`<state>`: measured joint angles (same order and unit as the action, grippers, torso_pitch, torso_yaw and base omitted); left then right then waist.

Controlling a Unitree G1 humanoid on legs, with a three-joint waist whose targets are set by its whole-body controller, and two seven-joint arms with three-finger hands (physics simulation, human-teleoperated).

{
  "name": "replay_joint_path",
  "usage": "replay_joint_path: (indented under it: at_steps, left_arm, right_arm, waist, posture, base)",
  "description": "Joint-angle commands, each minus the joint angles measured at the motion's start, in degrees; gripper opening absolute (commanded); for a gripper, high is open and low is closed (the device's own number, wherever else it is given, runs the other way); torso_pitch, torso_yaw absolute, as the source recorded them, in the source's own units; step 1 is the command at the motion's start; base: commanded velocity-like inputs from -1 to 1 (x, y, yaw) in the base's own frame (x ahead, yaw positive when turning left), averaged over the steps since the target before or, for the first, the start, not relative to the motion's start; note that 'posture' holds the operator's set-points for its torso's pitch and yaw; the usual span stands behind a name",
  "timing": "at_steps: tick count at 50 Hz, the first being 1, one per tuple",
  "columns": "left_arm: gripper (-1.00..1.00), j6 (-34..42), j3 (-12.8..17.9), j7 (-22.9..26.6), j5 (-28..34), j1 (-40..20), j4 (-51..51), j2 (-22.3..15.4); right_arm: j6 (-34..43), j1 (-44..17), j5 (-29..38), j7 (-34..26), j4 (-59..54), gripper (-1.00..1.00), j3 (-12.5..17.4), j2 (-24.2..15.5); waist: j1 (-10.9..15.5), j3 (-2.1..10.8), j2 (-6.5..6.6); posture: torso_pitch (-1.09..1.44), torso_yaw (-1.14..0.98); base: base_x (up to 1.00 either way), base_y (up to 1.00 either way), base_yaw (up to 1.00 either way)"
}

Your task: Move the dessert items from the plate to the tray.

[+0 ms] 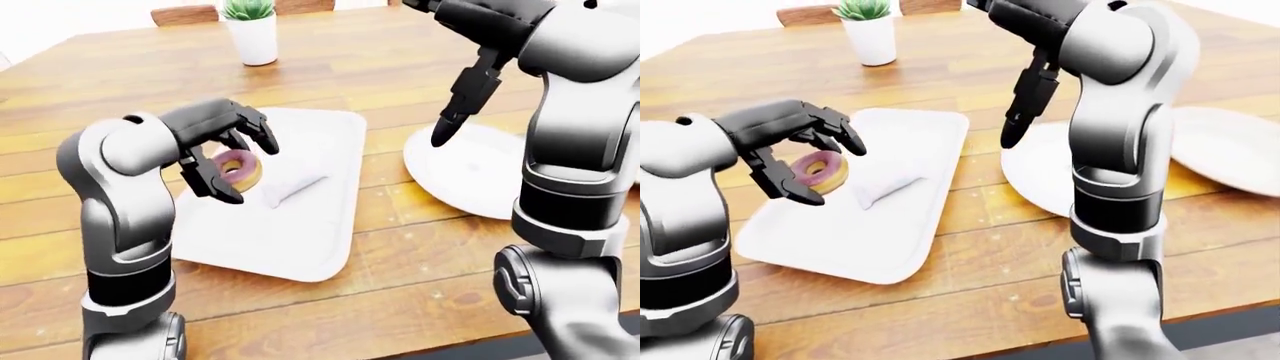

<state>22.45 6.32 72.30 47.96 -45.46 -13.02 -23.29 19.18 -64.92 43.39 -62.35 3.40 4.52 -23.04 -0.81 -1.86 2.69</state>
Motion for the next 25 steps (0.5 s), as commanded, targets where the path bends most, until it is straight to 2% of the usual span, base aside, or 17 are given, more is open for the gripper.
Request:
replay_joint_path:
  at_steps: [1, 12, 15, 19, 25]
  left_arm:
    - [0.08, -0.9, 0.8, -3.1, 0.2, 0.6, 0.4, 0.8]
    - [0.11, -2.6, -0.2, -8.8, 1.4, 0.5, 7.2, 1.6]
    - [0.17, -3.1, -0.3, -9.1, 1.7, 0.9, 7.5, 1.6]
    - [0.4, -3.6, -0.2, -9.4, 1.8, 1.5, 7.7, 1.8]
    - [0.44, -3.5, -0.2, -9.1, 1.9, 1.2, 7.7, 1.8]
  right_arm:
    - [-0.5, -1.8, 0.0, 1.2, 1.3, 1.0, 0.5, -0.3]
    - [-0.4, -1.9, -0.4, 1.5, 1.1, 1.0, 0.7, -0.4]
    - [-0.3, -2.0, -0.3, 1.6, 1.1, 1.0, 0.5, -0.2]
    - [-0.3, -1.7, -0.2, 1.7, 1.2, 1.0, 0.4, 0.0]
    - [-0.6, -1.4, -0.3, 1.8, 1.0, 1.0, 0.5, 0.0]
  waist:
    - [0.2, 0.86, -1.17]
    - [0.1, 0.89, -1.14]
    - [0.0, 1.02, -1.06]
    - [-0.1, 1.17, -0.98]
    - [-0.2, 1.28, -0.88]
  posture:
    - [0.0, 0.0]
    - [0.0, 0.0]
    - [0.0, 0.0]
    - [0.0, 0.0]
    - [0.0, 0.0]
  base:
    - [0.0, 0.0, 0.0]
    - [0.0, 0.0, 0.0]
    - [0.0, 0.0, 0.0]
    - [0.0, 0.0, 0.0]
    - [0.0, 0.0, 0.0]
